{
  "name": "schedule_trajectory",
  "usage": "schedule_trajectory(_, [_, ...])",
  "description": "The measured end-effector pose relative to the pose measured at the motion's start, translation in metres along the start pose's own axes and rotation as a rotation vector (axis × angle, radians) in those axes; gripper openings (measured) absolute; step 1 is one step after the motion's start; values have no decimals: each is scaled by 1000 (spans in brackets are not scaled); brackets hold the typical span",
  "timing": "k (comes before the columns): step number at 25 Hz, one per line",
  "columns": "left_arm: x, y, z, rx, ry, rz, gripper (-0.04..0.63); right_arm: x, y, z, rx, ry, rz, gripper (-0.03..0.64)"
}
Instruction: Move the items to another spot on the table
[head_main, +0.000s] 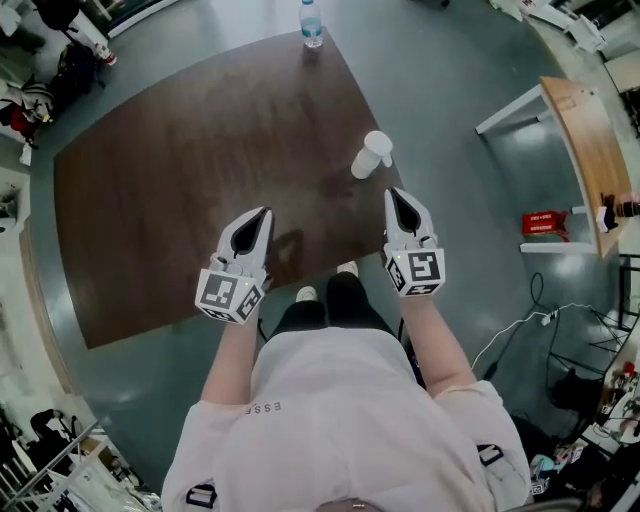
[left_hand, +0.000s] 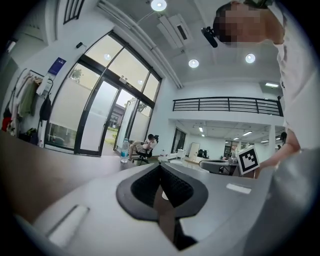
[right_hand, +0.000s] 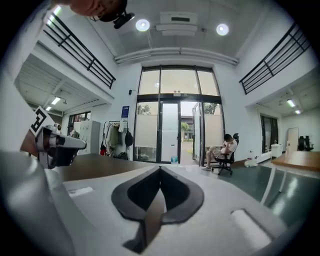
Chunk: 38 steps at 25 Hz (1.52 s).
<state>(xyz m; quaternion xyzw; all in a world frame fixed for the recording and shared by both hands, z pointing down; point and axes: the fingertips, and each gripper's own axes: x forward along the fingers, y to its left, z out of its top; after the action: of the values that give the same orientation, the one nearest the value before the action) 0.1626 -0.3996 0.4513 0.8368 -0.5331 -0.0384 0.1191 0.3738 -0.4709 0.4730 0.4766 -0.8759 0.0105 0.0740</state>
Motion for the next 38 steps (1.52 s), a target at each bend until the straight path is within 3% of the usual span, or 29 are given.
schedule_trajectory(4, [-24, -16, -3, 15, -14, -22, 17, -31, 25, -2, -29, 6, 1, -11])
schedule_trajectory(8, [-51, -35, -3, 29, -59, -23, 17, -56, 55, -7, -37, 10, 68, -11])
schedule_trajectory(23, [-227, -123, -46, 33, -37, 171, 17, -183, 169, -37, -46, 56, 333, -11])
schedule_trajectory(30, [-315, -118, -38, 32, -72, 289, 17, -213, 237, -24, -49, 43, 414, -11])
schedule_trajectory(38, [-386, -88, -28, 36, -86, 280, 17, -222, 308, -10, -41, 31, 399, -11])
